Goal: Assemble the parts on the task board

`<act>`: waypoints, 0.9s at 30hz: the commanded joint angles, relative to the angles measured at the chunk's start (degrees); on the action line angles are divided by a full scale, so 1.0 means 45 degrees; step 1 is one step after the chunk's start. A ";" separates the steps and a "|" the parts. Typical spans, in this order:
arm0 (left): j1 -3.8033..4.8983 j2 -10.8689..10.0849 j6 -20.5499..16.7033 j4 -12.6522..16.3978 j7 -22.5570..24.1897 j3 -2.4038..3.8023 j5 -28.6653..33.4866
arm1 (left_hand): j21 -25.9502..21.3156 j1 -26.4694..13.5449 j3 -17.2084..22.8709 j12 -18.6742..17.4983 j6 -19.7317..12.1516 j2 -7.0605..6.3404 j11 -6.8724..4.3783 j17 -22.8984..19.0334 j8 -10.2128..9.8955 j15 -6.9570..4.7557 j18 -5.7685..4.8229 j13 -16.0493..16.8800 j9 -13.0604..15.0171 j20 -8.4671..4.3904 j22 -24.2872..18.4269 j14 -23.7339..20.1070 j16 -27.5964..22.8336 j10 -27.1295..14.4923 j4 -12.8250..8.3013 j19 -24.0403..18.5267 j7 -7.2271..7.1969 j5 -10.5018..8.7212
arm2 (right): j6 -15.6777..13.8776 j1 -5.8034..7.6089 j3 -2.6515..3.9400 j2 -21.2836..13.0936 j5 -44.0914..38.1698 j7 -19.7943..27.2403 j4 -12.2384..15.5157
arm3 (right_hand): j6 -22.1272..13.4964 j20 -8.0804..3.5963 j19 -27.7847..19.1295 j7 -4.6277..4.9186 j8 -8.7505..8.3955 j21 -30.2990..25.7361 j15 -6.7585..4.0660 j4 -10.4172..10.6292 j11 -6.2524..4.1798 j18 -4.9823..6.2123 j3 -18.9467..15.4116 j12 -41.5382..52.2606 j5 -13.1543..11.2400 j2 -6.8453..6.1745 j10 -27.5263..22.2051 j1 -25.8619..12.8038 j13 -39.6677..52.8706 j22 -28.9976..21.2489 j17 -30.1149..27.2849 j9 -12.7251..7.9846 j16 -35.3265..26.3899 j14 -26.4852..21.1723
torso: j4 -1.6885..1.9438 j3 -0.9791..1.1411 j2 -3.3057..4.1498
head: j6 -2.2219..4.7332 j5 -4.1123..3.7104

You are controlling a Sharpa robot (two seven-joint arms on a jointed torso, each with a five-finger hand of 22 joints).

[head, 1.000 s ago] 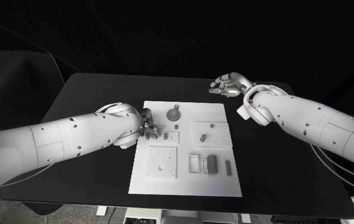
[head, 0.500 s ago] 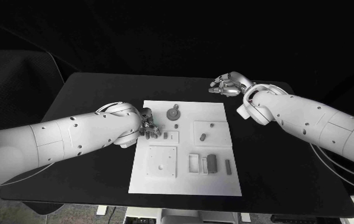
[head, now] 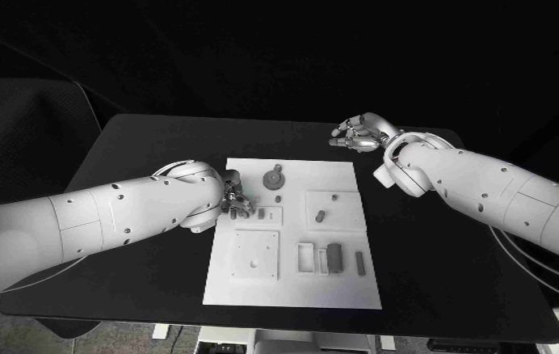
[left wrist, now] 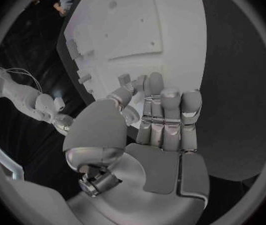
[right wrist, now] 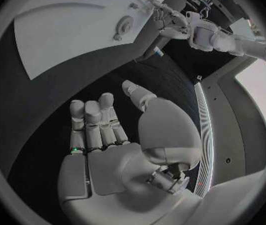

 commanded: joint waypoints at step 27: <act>-0.0011 0.0172 0.0193 -0.0073 -0.0001 -0.0002 -0.0123 | 0.0713 0.0723 0.0382 0.0489 0.0928 0.0427 -0.0475 0.0413 0.0413 -0.0397 0.0753 0.0236 0.0291 -0.0164 0.0297 0.0690 0.1022 0.1102 -0.0237 0.0692 -0.0267 0.0426 | 0.0183 -0.0035 0.0000 0.0025 -0.0012 0.0086 0.0014 | 0.0007 -0.0022 -0.0083 0.0079 0.0055 0.0257 -0.0030 0.0111 0.0025 -0.0154 0.0004 0.0025 -0.0067 0.0009 -0.0072 -0.0181 -0.0023 -0.0020 -0.0019 -0.0020 -0.0051 -0.0092 | 0.0010 0.0006 0.0000 | -0.0044 -0.0011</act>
